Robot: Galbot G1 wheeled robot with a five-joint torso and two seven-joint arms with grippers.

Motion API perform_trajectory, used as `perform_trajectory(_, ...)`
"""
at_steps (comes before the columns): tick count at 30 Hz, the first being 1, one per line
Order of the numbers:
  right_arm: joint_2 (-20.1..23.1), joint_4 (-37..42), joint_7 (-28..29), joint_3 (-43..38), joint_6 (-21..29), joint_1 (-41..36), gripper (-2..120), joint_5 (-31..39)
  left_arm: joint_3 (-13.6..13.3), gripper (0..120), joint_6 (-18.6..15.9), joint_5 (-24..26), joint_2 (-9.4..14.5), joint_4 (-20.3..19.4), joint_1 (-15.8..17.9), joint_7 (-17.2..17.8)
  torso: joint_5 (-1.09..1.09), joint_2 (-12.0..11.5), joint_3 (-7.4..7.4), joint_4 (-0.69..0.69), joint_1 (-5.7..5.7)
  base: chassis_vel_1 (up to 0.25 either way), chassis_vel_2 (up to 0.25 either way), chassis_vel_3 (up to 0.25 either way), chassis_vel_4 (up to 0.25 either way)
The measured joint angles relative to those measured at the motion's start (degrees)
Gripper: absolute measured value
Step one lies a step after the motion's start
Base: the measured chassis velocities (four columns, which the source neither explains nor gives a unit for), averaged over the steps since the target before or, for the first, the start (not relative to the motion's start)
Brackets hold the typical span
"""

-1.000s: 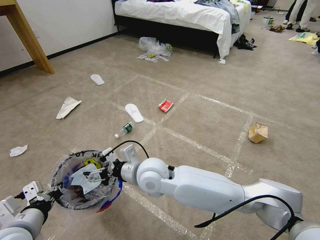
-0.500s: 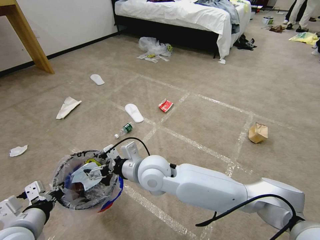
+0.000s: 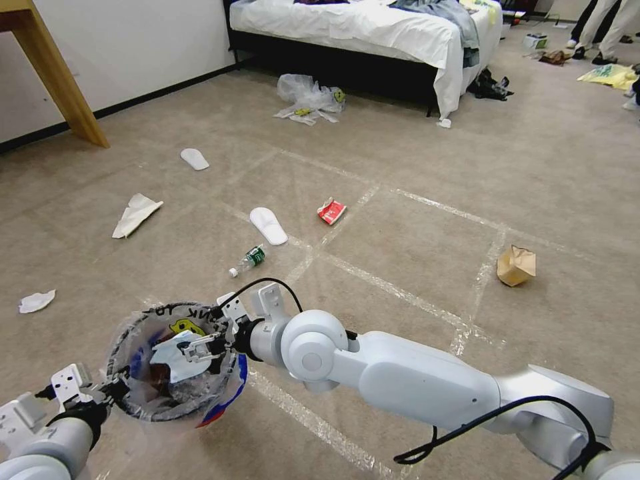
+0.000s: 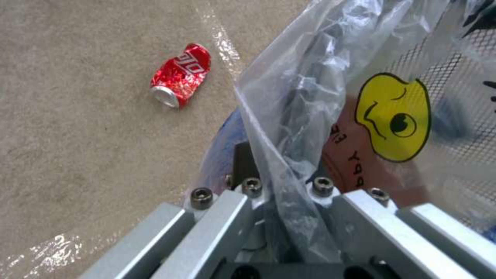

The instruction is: Pick up the trash bin and place the garbage on the floor into it.

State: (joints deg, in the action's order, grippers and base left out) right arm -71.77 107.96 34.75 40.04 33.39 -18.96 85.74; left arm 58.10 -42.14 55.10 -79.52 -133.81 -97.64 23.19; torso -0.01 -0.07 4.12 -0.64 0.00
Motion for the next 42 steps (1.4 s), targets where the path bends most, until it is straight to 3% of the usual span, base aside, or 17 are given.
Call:
perform_trajectory(17, -0.35, 1.16, 6.22, -1.94, 3.45, -0.76, 100, 7.08, -0.34, 1, -0.01, -1.04, -0.71, -0.22, -0.39, -0.47, 0.00, 0.00, 0.00, 0.00, 0.00, 0.000, 0.000, 0.000, 0.000)
perform_trajectory(42, -1.59, -1.87, 6.02, -0.98, 5.12, 0.55, 100, 5.32, -1.15, 1, -0.01, -2.02, -1.52, 0.33, 0.12, -0.61, 0.00, 0.00, 0.00, 0.00, 0.00, 0.000, 0.000, 0.000, 0.000)
